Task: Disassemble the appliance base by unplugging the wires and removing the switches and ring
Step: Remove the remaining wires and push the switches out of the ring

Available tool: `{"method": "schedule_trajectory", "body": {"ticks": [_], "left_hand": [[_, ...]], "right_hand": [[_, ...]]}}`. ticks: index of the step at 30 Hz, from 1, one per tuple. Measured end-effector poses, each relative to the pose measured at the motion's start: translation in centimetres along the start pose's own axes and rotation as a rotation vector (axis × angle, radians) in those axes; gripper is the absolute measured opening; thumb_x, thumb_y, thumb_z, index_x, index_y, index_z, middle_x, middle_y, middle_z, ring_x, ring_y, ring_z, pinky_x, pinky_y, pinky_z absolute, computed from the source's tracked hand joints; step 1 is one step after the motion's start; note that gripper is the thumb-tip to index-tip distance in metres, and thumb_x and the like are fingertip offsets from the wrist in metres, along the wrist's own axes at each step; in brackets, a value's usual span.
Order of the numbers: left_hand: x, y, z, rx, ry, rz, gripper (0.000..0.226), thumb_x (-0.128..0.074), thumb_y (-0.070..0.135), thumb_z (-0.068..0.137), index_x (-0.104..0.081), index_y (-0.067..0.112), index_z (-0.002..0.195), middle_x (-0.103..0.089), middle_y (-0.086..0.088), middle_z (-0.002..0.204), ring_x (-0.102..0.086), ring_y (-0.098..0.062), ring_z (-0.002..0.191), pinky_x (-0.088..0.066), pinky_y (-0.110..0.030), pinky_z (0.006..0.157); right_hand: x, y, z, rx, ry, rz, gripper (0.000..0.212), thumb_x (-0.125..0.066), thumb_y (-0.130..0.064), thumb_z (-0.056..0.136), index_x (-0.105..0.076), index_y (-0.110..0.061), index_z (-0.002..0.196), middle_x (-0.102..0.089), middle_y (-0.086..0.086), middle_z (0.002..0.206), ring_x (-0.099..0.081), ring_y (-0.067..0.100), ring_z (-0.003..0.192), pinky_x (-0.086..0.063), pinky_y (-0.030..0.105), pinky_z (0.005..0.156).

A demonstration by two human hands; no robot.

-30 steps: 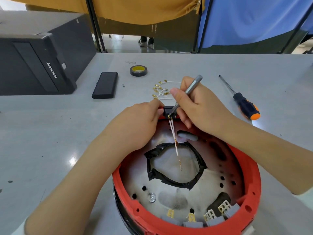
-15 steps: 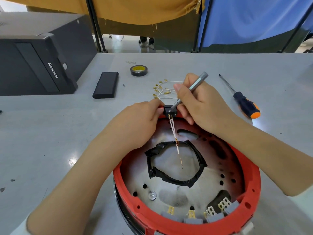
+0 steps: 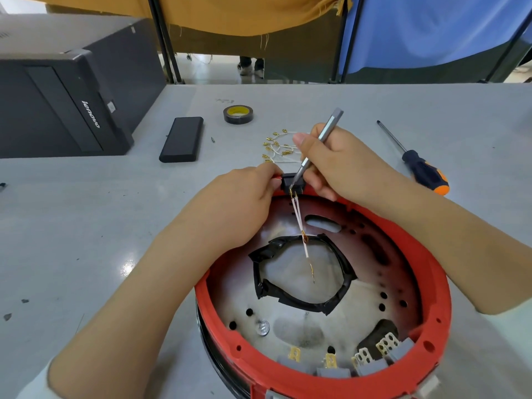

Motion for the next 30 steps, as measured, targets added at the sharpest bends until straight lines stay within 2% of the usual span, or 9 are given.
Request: {"method": "schedule_trajectory", "body": {"ticks": [10, 16, 21, 27, 30], "left_hand": [[0.1, 0.0, 0.0, -0.005, -0.003, 0.007, 0.030, -0.029, 0.033, 0.102, -0.050, 0.024, 0.121, -0.062, -0.004, 0.111, -0.055, -0.028, 0.101, -0.042, -0.039, 0.085], [0.1, 0.0, -0.1, -0.003, -0.001, -0.009, 0.029, -0.030, 0.034, 0.101, -0.050, 0.026, 0.119, -0.062, -0.002, 0.110, -0.055, -0.027, 0.100, -0.042, -0.040, 0.086], [0.1, 0.0, -0.2, -0.009, 0.005, -0.017, 0.029, -0.031, 0.033, 0.101, -0.051, 0.025, 0.120, -0.062, -0.002, 0.111, -0.055, -0.027, 0.101, -0.041, -0.038, 0.084], [0.1, 0.0, -0.2, -0.003, 0.006, -0.012, 0.029, -0.030, 0.033, 0.101, -0.050, 0.025, 0.120, -0.062, -0.003, 0.112, -0.055, -0.027, 0.102, -0.041, -0.036, 0.083], [0.0, 0.0, -0.1, -0.005, 0.005, 0.003, 0.029, -0.030, 0.033, 0.102, -0.050, 0.024, 0.120, -0.061, -0.004, 0.113, -0.055, -0.027, 0.103, -0.041, -0.038, 0.084]], "right_hand": [[0.1, -0.3, 0.6, -0.029, -0.055, -0.043, 0.037, -0.037, -0.037, 0.102, -0.041, -0.013, 0.074, -0.050, 0.000, 0.043, -0.035, 0.010, 0.028, -0.033, 0.016, 0.037], [0.0, 0.0, -0.7, 0.072, 0.079, 0.103, 0.030, -0.043, -0.031, 0.101, -0.037, -0.014, 0.076, -0.043, -0.004, 0.041, -0.036, 0.006, 0.031, -0.031, 0.014, 0.037], [-0.3, 0.1, -0.9, 0.108, 0.056, -0.059, 0.028, -0.042, -0.032, 0.101, -0.039, -0.014, 0.080, -0.046, -0.010, 0.041, -0.042, 0.004, 0.037, -0.032, 0.010, 0.043], [-0.3, -0.2, 0.0, 0.011, 0.027, -0.004, 0.030, -0.040, -0.033, 0.102, -0.039, -0.012, 0.080, -0.044, 0.001, 0.043, -0.035, 0.007, 0.028, -0.030, 0.014, 0.035], [-0.2, -0.2, 0.6, -0.023, -0.005, -0.018, 0.033, -0.037, -0.034, 0.102, -0.040, -0.012, 0.078, -0.046, -0.001, 0.041, -0.035, 0.012, 0.026, -0.030, 0.016, 0.034]]}}
Point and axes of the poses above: each hand's wrist, its own z-axis towards the middle knuckle, its own x-axis out of the back of the hand, y = z × x, the point moved 1 cm from there along z, towards the middle knuckle
